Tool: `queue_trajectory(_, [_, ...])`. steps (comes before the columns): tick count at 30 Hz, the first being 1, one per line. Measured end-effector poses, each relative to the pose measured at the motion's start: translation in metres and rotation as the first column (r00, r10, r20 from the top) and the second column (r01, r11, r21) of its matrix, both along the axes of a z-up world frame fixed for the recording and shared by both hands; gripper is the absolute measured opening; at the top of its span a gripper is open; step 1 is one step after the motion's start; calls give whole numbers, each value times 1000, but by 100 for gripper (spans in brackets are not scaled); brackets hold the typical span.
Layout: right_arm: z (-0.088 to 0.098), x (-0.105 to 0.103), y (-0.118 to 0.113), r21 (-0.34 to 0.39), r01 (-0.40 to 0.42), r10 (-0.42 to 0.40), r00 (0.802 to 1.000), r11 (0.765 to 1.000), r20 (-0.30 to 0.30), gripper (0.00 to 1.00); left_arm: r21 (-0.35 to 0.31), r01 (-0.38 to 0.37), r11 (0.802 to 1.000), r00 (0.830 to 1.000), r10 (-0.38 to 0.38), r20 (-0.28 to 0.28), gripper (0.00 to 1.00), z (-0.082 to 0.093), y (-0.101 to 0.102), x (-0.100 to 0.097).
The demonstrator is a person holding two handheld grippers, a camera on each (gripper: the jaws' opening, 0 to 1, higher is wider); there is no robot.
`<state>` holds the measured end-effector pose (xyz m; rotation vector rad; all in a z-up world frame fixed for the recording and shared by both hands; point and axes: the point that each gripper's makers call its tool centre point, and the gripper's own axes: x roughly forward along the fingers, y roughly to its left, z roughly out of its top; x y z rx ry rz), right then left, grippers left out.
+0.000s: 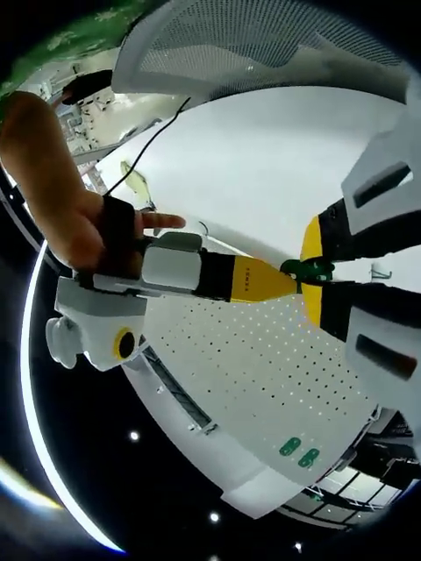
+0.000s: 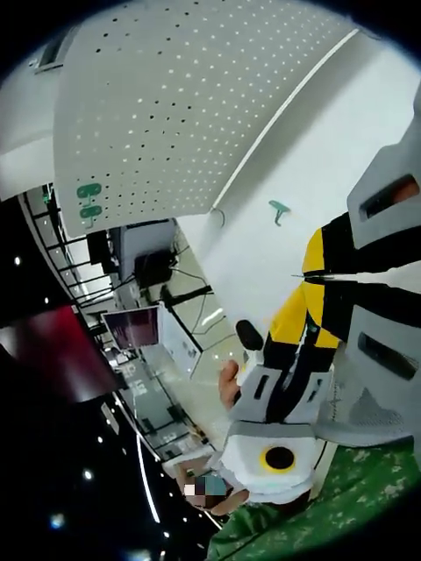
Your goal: Insert the hook assembly into the mounting plate slot until the hook locks in place.
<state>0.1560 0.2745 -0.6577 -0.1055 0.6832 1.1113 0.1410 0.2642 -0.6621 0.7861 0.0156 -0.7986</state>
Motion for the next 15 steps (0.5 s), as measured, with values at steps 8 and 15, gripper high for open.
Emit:
queue_trajectory(8, [0, -4, 0, -11, -11, 10, 1000, 1000, -18, 0, -4, 11, 1000, 1000, -11, -3, 6, 0, 0, -1])
queue_trajectory(15, [-3, -4, -1, -17, -14, 13, 999, 1000, -35, 1, -13, 15, 1000, 1000, -15, -10, 4, 0, -2, -2])
